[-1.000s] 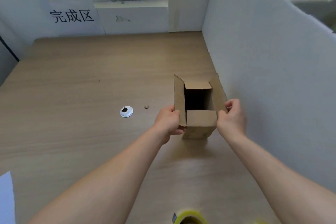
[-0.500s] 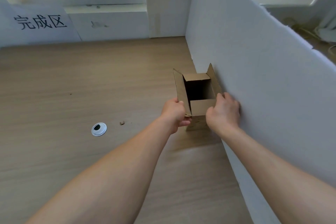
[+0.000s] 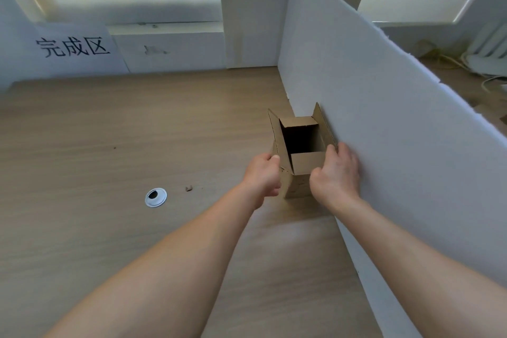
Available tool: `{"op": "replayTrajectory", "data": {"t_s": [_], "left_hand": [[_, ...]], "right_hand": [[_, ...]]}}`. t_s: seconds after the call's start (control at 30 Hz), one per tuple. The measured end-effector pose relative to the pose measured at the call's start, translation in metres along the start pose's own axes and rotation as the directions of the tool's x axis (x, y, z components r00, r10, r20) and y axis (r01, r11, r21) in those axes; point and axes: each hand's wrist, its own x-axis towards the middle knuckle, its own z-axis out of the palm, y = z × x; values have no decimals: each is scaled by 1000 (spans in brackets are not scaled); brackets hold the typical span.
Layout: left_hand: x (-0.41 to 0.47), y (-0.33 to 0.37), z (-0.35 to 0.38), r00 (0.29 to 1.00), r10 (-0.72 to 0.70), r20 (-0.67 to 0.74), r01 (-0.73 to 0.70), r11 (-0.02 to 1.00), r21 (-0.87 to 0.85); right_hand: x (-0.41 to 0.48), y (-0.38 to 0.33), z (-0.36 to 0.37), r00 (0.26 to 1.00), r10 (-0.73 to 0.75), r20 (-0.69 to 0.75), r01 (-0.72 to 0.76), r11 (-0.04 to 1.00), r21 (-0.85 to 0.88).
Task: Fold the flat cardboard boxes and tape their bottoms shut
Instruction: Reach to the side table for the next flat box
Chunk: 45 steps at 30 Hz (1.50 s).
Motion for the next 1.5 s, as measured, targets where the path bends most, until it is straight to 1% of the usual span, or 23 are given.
{"op": "replayTrajectory", "data": {"t_s": [0.07,0.13,0.27,0.37,0.53,0.6,0.73,0.8,0.9,0.97,1.03,1.1,1.2,1.3,1.4,1.5], "left_hand": [[-10,-4,-11,998,52,-30,-49,996,77],[-22,-11,-24,990,134,-34,-124,970,208],[-63,-21,-57,958,287,-28,-246,864,440],[-101,-31,-91,929,370,-22,-290,763,578],[-170,-65,-164,907,420,-33,-255,610,750],[-199,-83,-193,909,412,-63,-213,590,779],[-265,-126,-249,909,384,-162,-85,552,829],[-300,-146,-275,888,390,-245,-10,548,836],[-363,-175,-306,830,381,-407,128,581,804],[-410,-196,-315,773,346,-532,244,612,752],[-459,-223,-316,713,285,-641,361,635,683],[-507,-255,-312,649,218,-729,443,671,595],[-578,-309,-293,539,113,-835,541,713,446],[-648,-365,-262,425,-41,-904,636,724,267],[-711,-423,-235,298,-162,-941,665,742,83],[-763,-479,-206,197,-279,-940,674,735,-77]], "right_hand": [[-10,-4,-6,1000,-22,10,22,1000,5],[-23,-8,-10,999,-45,11,45,999,7],[-59,-27,-21,993,-118,-30,118,993,20],[-97,-52,-28,980,-186,-66,189,981,38],[-171,-92,-31,930,-361,-64,359,933,-40],[-198,-108,-29,900,-433,-58,431,901,-50],[-247,-143,-16,841,-540,-16,540,841,-8],[-270,-164,-8,781,-625,-8,625,780,30],[-306,-196,1,636,-771,6,769,635,73],[-336,-214,7,543,-839,23,834,543,100],[-374,-226,14,456,-887,71,876,462,137],[-416,-230,24,363,-924,124,906,381,186],[-482,-227,35,235,-941,244,928,292,230],[-553,-219,38,79,-933,352,953,175,249],[-622,-213,34,-35,-905,425,956,94,278],[-682,-199,39,-173,-877,447,949,-26,315]]}}
